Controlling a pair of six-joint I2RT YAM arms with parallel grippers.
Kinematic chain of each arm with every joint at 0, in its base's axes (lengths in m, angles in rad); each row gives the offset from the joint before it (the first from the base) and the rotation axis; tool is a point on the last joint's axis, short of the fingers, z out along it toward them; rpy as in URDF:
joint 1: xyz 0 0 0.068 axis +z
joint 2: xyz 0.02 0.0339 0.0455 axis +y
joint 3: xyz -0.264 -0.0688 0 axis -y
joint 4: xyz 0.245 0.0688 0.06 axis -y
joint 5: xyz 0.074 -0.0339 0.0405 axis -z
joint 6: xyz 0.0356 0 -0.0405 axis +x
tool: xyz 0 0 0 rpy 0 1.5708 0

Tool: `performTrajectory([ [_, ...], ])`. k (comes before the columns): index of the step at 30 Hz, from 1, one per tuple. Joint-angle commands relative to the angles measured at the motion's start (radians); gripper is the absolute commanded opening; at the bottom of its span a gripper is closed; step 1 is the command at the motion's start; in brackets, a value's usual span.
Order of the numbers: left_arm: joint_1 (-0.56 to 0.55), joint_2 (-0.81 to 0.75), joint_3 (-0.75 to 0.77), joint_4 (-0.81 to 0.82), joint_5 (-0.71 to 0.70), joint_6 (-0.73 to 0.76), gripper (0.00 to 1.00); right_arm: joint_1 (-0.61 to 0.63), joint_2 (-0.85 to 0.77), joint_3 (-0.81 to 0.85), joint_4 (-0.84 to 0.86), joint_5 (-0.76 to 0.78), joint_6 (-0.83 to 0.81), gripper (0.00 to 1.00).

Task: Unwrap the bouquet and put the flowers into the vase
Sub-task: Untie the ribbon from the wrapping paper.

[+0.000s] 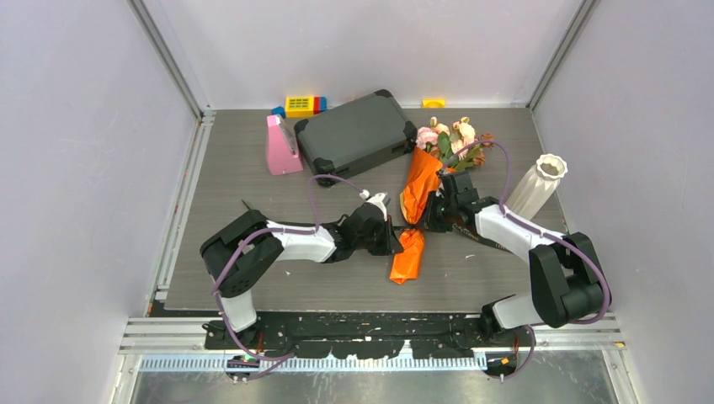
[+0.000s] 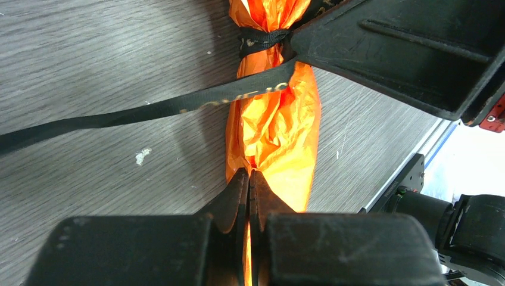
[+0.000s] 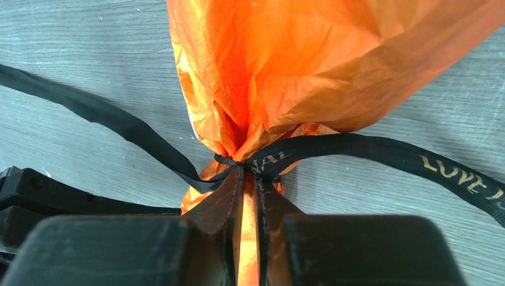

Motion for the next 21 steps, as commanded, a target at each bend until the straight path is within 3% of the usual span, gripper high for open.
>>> performTrajectory([
  [1,-0.005,-0.005,-0.001,-0.003,-0.011,0.015,0.00,0.002,-0.004,0.026,0.050,0.066,-0.014,0.11],
  [2,-0.005,-0.008,-0.006,-0.006,-0.015,0.015,0.00,0.002,-0.008,0.025,0.051,0.072,-0.014,0.05],
  [4,-0.004,-0.018,-0.022,-0.008,-0.028,0.014,0.00,0.002,-0.026,0.019,0.057,0.088,-0.010,0.01],
  [15,0.039,-0.047,-0.106,0.038,-0.027,-0.017,0.00,0.002,-0.176,-0.065,0.072,0.204,0.046,0.00],
  [21,0.042,-0.065,-0.103,0.024,-0.033,-0.001,0.00,0.001,-0.181,-0.073,0.074,0.084,0.003,0.00],
])
